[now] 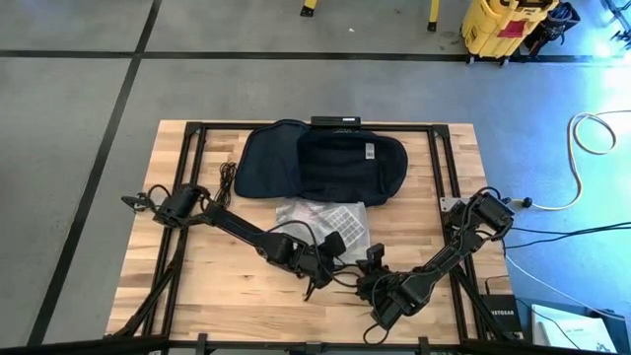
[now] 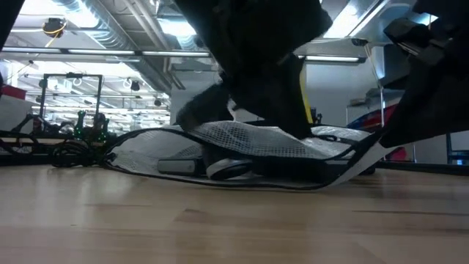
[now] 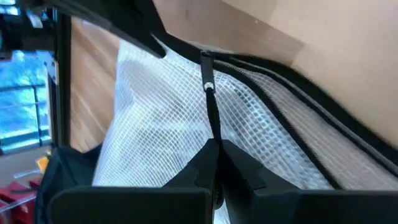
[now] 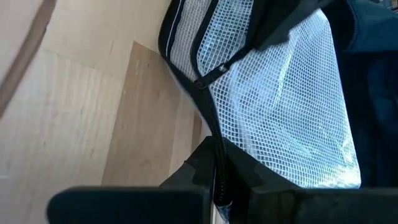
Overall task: Unpack backpack
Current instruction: Close the transparent zip bag
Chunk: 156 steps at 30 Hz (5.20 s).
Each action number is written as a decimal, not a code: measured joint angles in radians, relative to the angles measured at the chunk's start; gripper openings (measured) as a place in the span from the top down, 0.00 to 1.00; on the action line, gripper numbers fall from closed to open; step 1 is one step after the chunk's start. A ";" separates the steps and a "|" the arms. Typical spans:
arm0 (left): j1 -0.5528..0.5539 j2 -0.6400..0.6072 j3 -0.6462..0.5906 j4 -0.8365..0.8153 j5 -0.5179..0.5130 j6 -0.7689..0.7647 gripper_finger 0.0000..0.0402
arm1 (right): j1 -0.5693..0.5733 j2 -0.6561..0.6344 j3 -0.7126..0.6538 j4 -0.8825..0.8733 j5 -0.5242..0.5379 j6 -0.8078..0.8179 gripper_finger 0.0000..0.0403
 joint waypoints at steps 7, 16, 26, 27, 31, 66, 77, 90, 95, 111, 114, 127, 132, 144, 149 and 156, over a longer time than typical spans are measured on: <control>-0.012 -0.007 0.000 -0.076 0.002 -0.097 1.00 | 0.000 0.000 0.000 -0.016 -0.004 0.015 1.00; -0.043 -0.007 0.000 -0.170 -0.007 -0.208 1.00 | 0.000 0.000 0.000 -0.016 -0.004 0.015 1.00; -0.092 -0.012 0.000 -0.242 -0.051 -0.339 1.00 | 0.000 0.000 0.000 -0.018 -0.005 0.017 1.00; -0.097 -0.013 0.000 -0.255 -0.057 -0.354 1.00 | 0.000 0.000 0.000 -0.018 -0.005 0.017 1.00; -0.115 -0.028 -0.001 -0.301 -0.067 -0.422 1.00 | 0.000 -0.001 0.000 -0.019 -0.005 0.018 1.00; -0.108 0.065 -0.001 0.029 0.092 -1.242 0.36 | 0.000 -0.008 0.014 -0.023 0.006 0.012 1.00; -0.111 0.077 -0.038 0.049 0.082 -1.302 0.53 | 0.000 -0.008 0.014 -0.023 0.012 0.014 1.00; -0.106 0.092 -0.064 0.068 0.100 -1.320 0.88 | 0.000 -0.008 0.014 -0.019 0.020 0.014 1.00; -0.094 0.094 -0.104 0.066 0.104 -1.360 0.92 | 0.000 -0.008 0.014 -0.018 0.019 0.014 1.00; -0.108 0.080 -0.107 0.039 0.123 -1.339 1.00 | 0.000 -0.008 0.014 -0.022 0.011 0.014 1.00; -0.111 0.068 -0.107 0.017 0.128 -1.342 1.00 | 0.000 -0.008 0.014 -0.024 0.011 0.014 1.00; -0.150 0.037 -0.109 -0.136 0.111 -1.381 1.00 | 0.000 -0.008 0.014 -0.034 0.012 0.014 1.00; -0.179 0.035 -0.108 -0.201 0.113 -1.412 1.00 | 0.000 -0.008 0.014 -0.040 0.012 0.014 1.00; -0.242 0.027 -0.106 -0.403 0.108 -1.482 1.00 | 0.000 -0.008 0.014 -0.043 0.004 0.012 1.00; -0.262 0.027 -0.105 -0.447 0.108 -1.534 1.00 | 0.000 -0.008 0.014 -0.047 0.004 -0.003 1.00; -0.289 0.027 -0.107 -0.498 0.105 -1.596 1.00 | 0.000 -0.008 0.014 -0.048 0.003 -0.012 1.00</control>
